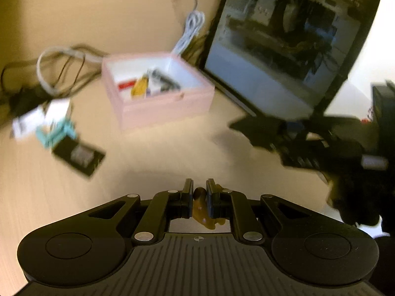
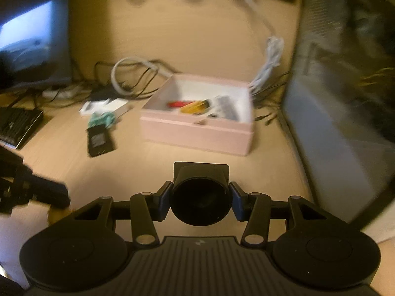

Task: Organize rigid objects
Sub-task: 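Drop the bear into the pink box while the right gripper drops the cone in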

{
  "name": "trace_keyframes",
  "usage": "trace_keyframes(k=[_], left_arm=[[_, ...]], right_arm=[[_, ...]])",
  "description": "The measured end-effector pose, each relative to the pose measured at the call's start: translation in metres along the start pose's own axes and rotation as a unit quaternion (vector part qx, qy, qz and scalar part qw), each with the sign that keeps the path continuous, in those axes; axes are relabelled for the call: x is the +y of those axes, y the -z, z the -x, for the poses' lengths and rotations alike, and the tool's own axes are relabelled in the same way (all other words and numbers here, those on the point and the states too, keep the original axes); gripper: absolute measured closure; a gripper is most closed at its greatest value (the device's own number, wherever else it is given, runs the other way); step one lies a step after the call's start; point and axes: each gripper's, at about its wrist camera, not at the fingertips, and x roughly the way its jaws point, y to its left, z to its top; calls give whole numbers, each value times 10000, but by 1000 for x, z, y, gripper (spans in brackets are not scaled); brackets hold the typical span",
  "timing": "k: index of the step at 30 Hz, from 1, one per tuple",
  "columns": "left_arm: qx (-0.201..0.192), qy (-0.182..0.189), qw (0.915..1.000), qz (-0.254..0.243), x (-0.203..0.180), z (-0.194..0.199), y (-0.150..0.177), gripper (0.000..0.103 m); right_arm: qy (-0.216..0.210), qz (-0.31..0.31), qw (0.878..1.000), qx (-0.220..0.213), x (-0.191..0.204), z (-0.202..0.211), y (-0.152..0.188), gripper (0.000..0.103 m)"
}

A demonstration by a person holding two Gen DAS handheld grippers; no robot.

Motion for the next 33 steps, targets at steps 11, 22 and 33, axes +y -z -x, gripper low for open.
trace_keyframes(k=[11, 22, 33], left_arm=[[-1141, -498, 9920, -220, 14, -21, -121, 90], [-1289, -1062, 9821, 875, 48, -107, -175, 88], [-829, -1330, 9688, 1921, 56, -46, -58, 88]], right_arm=[[230, -149, 9996, -103, -22, 30, 18, 55], [153, -235, 9996, 6, -46, 20, 36, 55], [-359, -145, 9991, -144, -57, -22, 8, 55]])
